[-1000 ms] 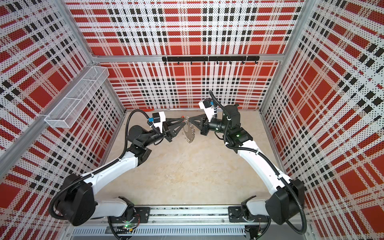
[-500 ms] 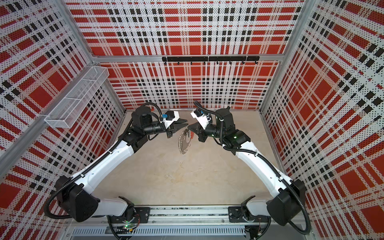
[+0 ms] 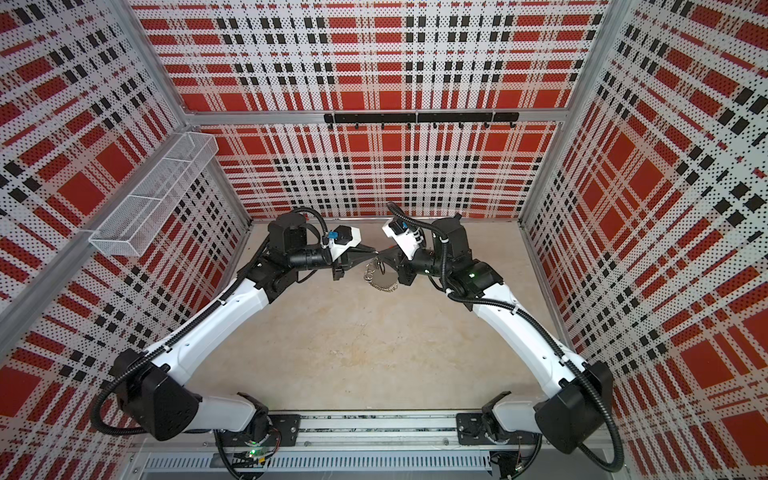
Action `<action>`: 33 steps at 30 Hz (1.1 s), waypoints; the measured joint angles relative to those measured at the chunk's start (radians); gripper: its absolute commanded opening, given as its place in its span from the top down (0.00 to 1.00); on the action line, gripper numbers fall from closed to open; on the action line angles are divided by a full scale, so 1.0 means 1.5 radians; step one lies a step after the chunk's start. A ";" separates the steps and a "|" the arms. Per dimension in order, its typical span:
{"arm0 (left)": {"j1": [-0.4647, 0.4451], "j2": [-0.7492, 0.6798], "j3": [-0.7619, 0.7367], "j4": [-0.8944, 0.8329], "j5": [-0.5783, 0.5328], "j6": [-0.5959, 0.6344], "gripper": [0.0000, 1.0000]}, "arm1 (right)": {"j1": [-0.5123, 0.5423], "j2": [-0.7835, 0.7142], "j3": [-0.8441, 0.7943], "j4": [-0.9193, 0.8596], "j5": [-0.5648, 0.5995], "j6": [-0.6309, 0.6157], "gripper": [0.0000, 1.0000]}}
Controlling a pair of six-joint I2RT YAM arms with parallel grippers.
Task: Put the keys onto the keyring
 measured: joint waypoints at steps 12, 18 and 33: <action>0.002 0.002 0.004 -0.014 -0.003 0.014 0.76 | 0.002 -0.003 0.000 -0.005 -0.006 0.000 1.00; 0.004 0.008 0.013 -0.035 0.003 0.025 0.89 | 0.004 -0.003 0.000 -0.004 -0.010 0.000 1.00; 0.008 0.020 0.034 -0.064 0.032 0.014 1.00 | 0.006 -0.004 0.000 0.024 0.020 0.032 0.66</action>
